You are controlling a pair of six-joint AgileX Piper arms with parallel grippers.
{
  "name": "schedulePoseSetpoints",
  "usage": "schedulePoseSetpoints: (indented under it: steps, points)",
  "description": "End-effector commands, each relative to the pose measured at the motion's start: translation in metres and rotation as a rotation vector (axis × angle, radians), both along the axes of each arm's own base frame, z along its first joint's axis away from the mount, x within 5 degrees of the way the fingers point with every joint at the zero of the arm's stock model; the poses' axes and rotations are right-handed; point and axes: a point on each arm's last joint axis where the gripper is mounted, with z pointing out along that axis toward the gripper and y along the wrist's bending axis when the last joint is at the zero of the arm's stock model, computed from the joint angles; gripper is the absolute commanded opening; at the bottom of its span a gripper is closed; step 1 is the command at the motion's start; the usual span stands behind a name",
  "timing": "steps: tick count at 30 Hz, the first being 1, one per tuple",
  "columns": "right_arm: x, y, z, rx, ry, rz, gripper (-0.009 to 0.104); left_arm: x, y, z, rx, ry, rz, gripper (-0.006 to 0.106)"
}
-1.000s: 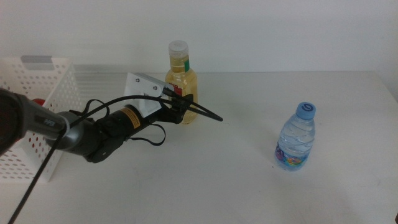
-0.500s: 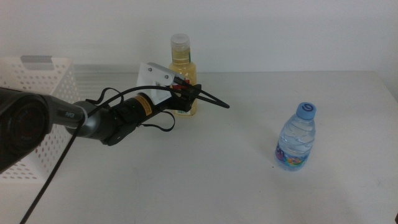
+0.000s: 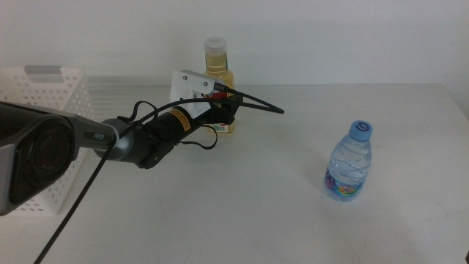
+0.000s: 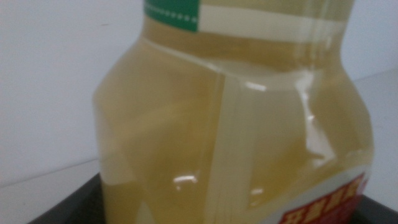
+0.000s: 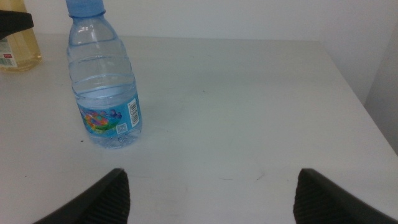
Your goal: Use arms to grab the bottles and put them into the dustbin to the left of the table.
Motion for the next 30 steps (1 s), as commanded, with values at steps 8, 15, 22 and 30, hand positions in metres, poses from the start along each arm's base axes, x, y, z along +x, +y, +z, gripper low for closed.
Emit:
schedulePoseSetpoints:
  steps: [8, 15, 22, 30]
  points:
    - [-0.001, 0.000, 0.010, -0.010, -0.103, 0.000, 0.086, 0.004, -0.002, 0.044, -0.101, -0.102, 0.013, 0.041]
    - [-0.001, 0.000, 0.010, -0.010, -0.103, 0.000, 0.086, -0.011, -0.004, 0.056, -0.008, -0.127, -0.071, 0.015]
    - [-0.001, 0.000, 0.010, -0.010, -0.103, 0.000, 0.086, -0.044, 0.009, 0.088, 0.037, -0.092, -0.037, 0.015]
    - [-0.001, 0.000, 0.010, -0.010, -0.103, 0.000, 0.086, -0.095, 0.026, 0.131, 0.083, -0.118, -0.022, 0.015]
